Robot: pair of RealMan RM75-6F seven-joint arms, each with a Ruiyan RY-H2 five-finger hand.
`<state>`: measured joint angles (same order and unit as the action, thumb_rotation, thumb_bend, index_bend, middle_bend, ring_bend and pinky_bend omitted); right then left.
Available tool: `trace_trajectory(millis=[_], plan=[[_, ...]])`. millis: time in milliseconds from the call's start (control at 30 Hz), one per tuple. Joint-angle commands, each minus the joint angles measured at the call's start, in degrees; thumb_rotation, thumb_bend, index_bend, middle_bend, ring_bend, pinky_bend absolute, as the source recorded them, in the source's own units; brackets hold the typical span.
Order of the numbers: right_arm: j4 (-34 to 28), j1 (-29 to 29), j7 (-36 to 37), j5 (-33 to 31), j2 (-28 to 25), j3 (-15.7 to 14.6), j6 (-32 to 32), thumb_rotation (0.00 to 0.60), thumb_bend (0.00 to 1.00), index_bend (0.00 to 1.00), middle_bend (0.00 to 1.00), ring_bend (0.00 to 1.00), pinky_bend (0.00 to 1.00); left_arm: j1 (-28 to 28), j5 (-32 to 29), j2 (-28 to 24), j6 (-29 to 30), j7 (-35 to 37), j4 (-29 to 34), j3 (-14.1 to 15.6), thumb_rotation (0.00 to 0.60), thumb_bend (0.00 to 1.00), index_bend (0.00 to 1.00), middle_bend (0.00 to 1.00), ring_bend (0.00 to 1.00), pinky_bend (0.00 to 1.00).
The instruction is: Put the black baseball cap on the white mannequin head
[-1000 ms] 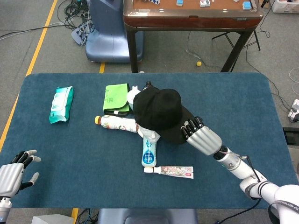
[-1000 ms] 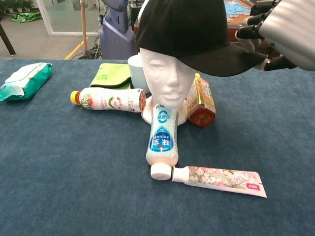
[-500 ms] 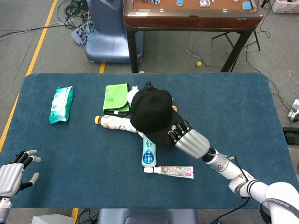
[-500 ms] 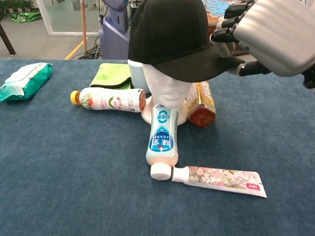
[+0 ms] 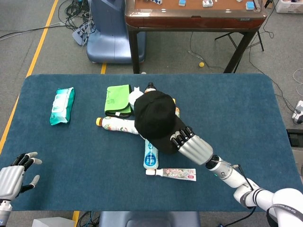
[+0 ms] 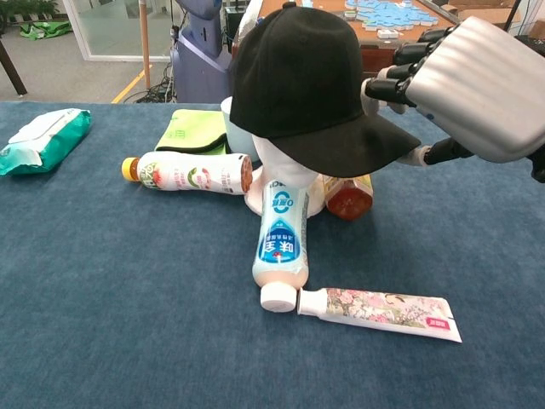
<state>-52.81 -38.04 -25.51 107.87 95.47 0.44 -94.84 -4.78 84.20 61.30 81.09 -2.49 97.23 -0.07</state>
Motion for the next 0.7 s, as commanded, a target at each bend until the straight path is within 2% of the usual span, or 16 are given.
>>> trace_trajectory(millis=[33,167,333,700], plan=[[-2.48,0.75,-1.75,-0.95,-1.12,0.1,1.86,0.6,0.0,0.2,0.54,0.43,0.5,0.0,0.05,-0.02,0.01,0.03,0.03,0.02,0.6,0.3,0.37,0.21,0.15,0.38],[-4.89,1.33,-2.98,-1.45,-1.87,-0.01,3.57,0.6,0.0,0.08,0.51,0.4,0.48,0.03,0.17,-0.03,0.1,-0.03,0.08,0.06,0.6,0.3,0.37,0.21,0.15,0.38],[-7.37,1.92,-4.06,-1.7,-3.03,0.17,4.53,0.6,0.0,0.01,0.47,0.37,0.46,0.05,0.06,-0.1,0.09,0.09,0.1,0.03,0.6,0.3,0.37,0.21,0.15,0.38],[-18.05,5.7,-9.73,-2.89,-11.88,-1.24,7.47,0.6,0.0,0.0,0.33,0.24,0.39,0.02,0.29,-0.05,0.14,-0.22,0.14,0.11,0.6,0.3,0.37,0.21,0.15,0.38]])
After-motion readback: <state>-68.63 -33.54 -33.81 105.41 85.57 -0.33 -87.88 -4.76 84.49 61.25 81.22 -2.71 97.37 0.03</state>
